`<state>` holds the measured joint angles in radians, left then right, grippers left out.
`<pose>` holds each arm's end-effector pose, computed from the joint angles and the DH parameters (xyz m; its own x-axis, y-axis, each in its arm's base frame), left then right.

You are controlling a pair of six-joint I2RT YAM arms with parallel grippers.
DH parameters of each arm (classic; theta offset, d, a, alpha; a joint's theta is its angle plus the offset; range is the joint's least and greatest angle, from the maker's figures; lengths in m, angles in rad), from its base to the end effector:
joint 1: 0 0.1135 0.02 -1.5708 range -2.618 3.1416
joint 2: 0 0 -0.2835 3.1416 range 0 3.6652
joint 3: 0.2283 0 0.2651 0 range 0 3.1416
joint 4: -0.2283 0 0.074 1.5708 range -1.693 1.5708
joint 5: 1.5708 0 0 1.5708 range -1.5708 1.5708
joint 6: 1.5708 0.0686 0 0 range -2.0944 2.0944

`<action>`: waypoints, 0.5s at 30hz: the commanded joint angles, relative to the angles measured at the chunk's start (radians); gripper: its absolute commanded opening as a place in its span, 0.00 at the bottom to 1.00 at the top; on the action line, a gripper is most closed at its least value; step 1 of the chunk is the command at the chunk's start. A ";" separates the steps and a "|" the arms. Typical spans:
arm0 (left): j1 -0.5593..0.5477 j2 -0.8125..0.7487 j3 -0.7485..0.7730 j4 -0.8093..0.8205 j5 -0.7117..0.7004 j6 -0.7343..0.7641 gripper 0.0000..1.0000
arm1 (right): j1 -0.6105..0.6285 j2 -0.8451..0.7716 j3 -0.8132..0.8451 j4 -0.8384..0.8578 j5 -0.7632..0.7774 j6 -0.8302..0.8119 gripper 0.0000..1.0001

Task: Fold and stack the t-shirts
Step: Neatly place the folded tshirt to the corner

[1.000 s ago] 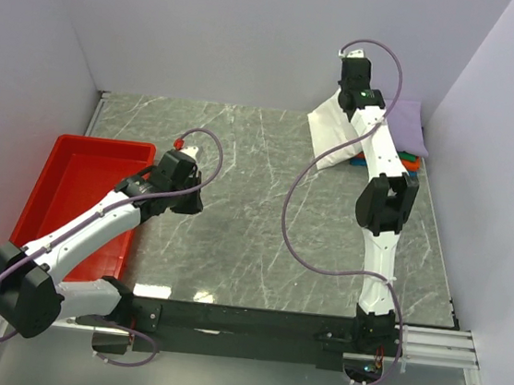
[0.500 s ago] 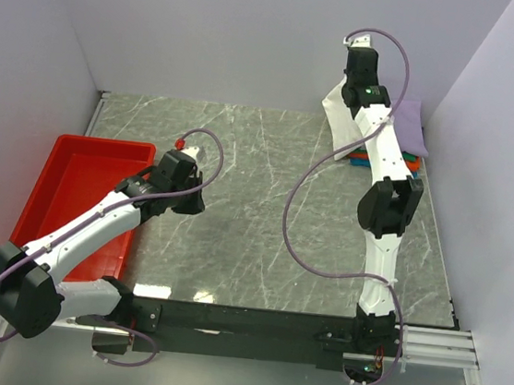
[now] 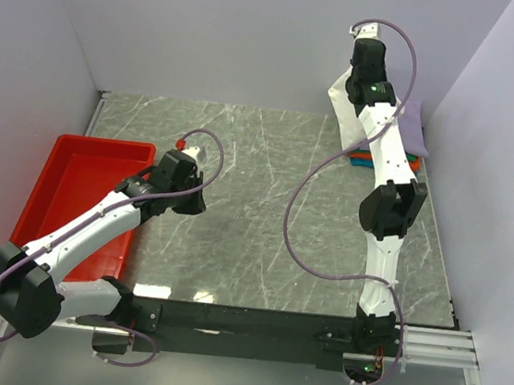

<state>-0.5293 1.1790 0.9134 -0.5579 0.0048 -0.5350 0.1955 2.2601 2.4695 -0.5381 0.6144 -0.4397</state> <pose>0.2360 -0.1384 0.2610 -0.8035 -0.1206 -0.5829 0.1140 0.9300 -0.3495 0.5605 0.0707 0.4027 -0.4468 -0.4431 -0.7772 0.2059 0.7945 -0.5713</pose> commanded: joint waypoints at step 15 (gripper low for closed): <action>0.003 -0.007 -0.007 0.035 0.034 0.013 0.01 | -0.024 -0.136 0.025 0.132 0.073 -0.050 0.00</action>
<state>-0.5293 1.1790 0.9096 -0.5571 0.0162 -0.5350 0.1913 2.1899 2.4695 -0.4946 0.6586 -0.4732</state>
